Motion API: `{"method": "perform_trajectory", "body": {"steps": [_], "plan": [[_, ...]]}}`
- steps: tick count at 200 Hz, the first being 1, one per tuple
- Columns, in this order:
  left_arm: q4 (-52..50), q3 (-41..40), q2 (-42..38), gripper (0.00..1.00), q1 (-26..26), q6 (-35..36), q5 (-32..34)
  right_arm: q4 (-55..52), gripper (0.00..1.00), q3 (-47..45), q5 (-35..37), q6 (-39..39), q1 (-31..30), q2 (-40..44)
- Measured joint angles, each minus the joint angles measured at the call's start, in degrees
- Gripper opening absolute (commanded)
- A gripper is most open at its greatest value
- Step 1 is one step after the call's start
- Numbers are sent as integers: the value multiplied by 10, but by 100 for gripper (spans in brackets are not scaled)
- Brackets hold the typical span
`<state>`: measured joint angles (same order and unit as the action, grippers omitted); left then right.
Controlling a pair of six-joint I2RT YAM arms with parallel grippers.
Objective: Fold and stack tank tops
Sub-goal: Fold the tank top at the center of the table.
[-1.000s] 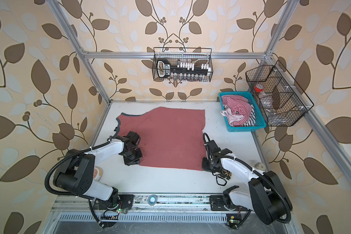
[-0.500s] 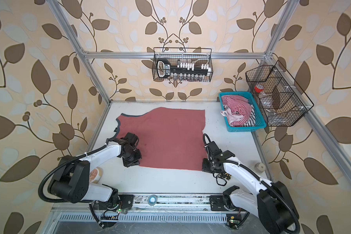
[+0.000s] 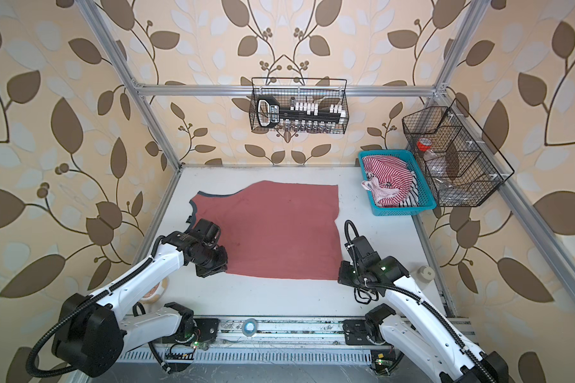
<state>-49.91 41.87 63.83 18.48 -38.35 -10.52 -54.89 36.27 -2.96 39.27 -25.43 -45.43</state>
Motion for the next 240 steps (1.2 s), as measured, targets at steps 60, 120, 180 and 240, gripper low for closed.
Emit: {"method": "perform_trajectory", "body": {"steps": [60,120,180,240], "plan": [[-38,60,13,0,0,9,9,-10,0,63,9,-10,-1,-40],[-42,139,111,0,0,45,38,23,0,89,8,-51,30,-132],[-25,198,231,0,-6,82,49,64,0,127,-18,-104,92,-219],[-19,259,316,0,-36,106,48,93,0,161,-46,-143,121,-316]]}}
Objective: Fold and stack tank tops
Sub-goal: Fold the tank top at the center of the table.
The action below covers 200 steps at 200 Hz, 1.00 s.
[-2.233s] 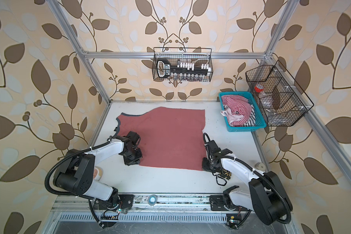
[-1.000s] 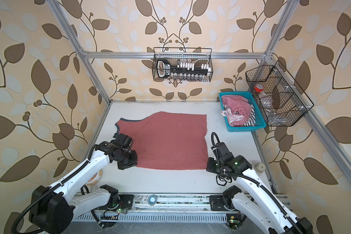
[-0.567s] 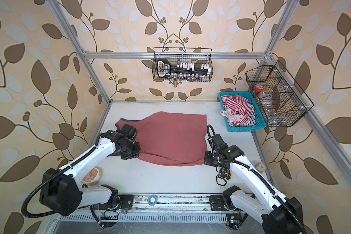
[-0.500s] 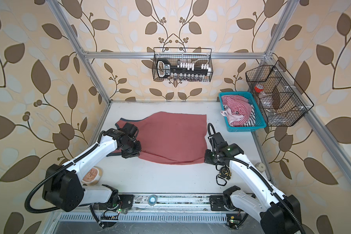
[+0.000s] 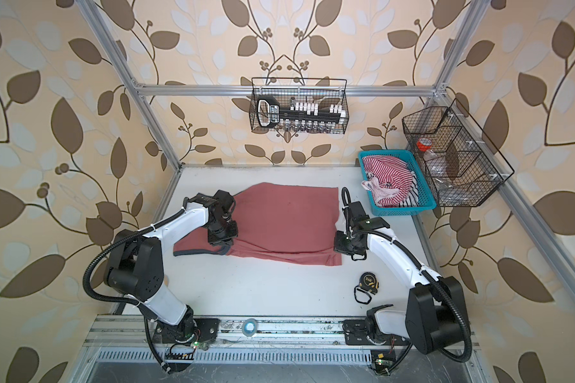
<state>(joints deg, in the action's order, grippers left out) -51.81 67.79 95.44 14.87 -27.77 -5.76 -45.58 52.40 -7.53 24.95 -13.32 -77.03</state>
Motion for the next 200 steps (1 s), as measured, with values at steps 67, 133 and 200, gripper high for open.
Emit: {"method": "perform_trajectory", "body": {"steps": [67,133,200], "plan": [[-2,50,63,0,-3,13,-3,20,0,46,-27,-26,14,-98],[-11,95,97,0,-3,27,-10,20,0,92,-44,-49,48,-141],[-11,99,137,37,-4,35,-12,22,17,125,-63,-68,59,-222]]}}
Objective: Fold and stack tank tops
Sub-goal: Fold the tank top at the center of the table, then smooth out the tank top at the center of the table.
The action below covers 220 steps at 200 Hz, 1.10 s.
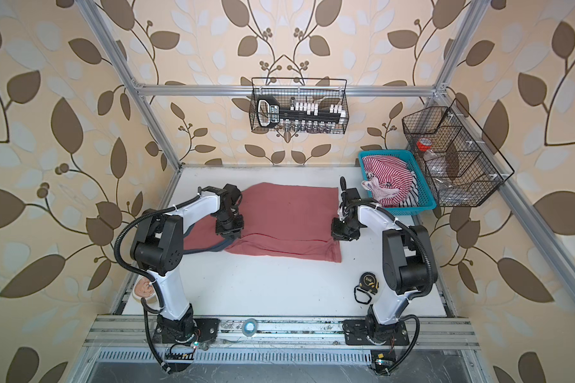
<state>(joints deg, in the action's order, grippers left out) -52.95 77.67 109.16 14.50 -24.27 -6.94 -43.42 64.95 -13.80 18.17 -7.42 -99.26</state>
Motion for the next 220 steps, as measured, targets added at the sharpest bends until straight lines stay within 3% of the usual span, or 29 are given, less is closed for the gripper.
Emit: {"method": "perform_trajectory", "body": {"steps": [44,76,108,159,220], "plan": [[0,28,1,38,-14,-8,1,1,25,18,5,-2,12,10],[3,56,-14,41,-19,-23,27,-4,29,18,37,6,-8,90],[3,48,-67,41,-17,-32,31,-10,25,7,60,16,-59,165],[20,-47,-115,15,6,-44,2,-24,18,-67,87,50,-118,174],[58,-89,-91,17,35,-44,-50,-12,24,-84,101,84,-162,146]]}}
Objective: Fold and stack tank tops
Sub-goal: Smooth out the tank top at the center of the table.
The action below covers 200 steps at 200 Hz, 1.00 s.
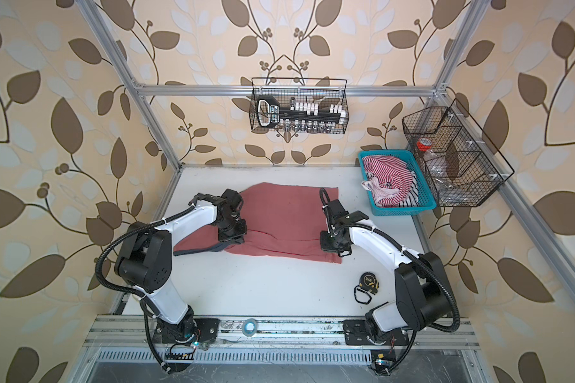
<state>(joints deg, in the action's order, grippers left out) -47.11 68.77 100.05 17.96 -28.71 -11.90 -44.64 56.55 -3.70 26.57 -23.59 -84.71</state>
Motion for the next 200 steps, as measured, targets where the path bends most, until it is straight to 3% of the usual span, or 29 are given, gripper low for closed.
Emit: {"method": "perform_trajectory", "body": {"steps": [129,168,190,200], "plan": [[39,-24,55,17,-1,-2,-22,21,24,-35,5,15,-15,-56],[40,-24,55,17,-1,-2,-22,32,14,-36,6,20,-15,-72],[39,-24,56,16,-1,-2,-21,33,0,-37,10,25,-15,-74],[40,-24,56,16,-1,-3,-21,32,0,-37,14,23,-15,-74]]}}
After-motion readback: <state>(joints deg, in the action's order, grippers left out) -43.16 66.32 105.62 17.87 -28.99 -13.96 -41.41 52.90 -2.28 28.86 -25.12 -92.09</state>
